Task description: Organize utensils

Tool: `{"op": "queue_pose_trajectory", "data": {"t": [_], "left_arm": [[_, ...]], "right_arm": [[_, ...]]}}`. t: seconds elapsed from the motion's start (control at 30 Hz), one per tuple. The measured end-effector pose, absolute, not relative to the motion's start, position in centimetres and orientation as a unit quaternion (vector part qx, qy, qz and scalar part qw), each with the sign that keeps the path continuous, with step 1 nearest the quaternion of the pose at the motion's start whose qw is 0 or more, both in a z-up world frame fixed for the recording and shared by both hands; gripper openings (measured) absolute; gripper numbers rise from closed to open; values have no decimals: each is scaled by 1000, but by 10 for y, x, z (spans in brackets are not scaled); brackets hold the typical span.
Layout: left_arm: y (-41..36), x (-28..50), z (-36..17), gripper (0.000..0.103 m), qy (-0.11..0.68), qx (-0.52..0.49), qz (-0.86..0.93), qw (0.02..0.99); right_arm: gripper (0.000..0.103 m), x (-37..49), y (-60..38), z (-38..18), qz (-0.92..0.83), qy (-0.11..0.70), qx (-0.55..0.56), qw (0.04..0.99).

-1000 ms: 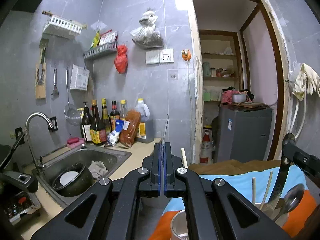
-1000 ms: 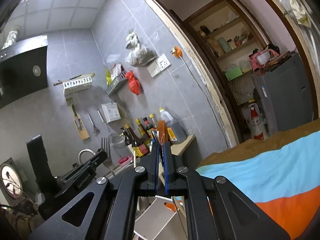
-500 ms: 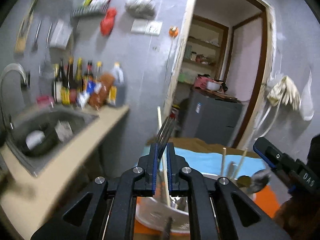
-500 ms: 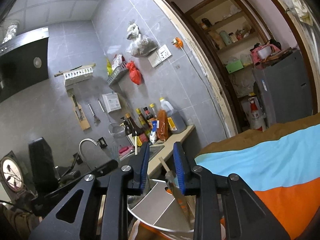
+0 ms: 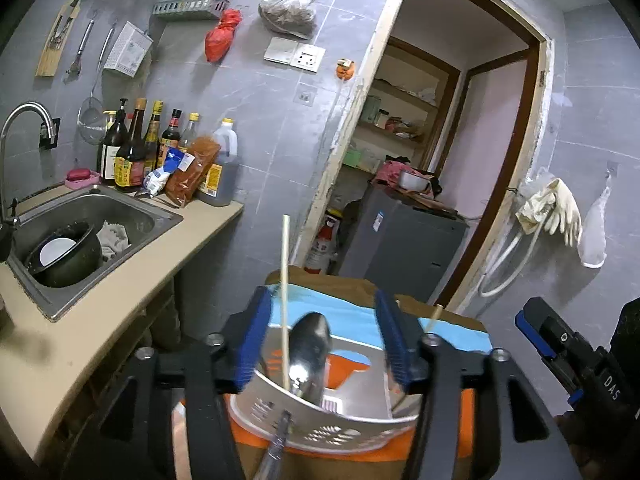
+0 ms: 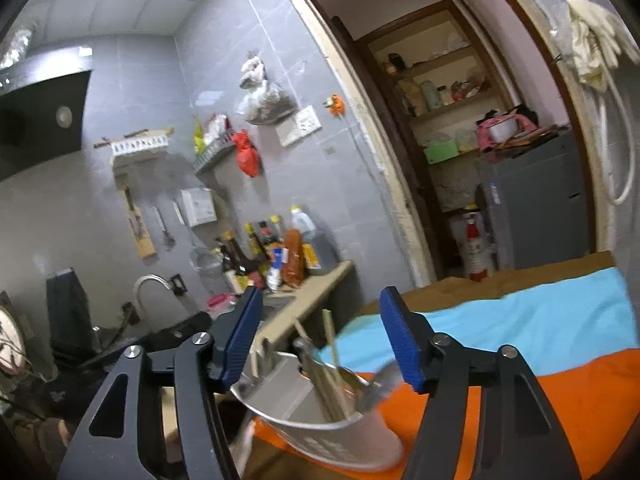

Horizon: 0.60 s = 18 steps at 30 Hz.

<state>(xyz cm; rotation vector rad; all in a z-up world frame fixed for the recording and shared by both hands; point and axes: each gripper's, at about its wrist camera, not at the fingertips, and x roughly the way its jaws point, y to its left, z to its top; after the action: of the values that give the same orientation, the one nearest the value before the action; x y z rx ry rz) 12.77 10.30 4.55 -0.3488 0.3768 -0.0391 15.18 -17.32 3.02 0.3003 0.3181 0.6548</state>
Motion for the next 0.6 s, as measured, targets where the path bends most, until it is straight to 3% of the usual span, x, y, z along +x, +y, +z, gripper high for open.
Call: {"op": "queue_pose_trajectory", "data": {"t": [0.1, 0.17, 0.23, 0.27, 0.6], "left_arm": [[93, 120, 47, 76, 190, -167, -16, 967], [84, 115, 46, 91, 200, -159, -10, 967], [75, 110, 42, 92, 211, -147, 4, 966], [71, 107, 40, 92, 214, -140, 11, 967], [43, 67, 13, 92, 206, -116, 69, 969]], "right_arm": [[86, 146, -186, 29, 296, 167, 139, 930], [89, 141, -197, 26, 278, 179, 136, 934], [101, 137, -205, 23, 254, 189, 128, 940], [103, 134, -210, 21, 240, 192, 125, 943], [103, 92, -252, 4, 134, 189, 81, 969]]}}
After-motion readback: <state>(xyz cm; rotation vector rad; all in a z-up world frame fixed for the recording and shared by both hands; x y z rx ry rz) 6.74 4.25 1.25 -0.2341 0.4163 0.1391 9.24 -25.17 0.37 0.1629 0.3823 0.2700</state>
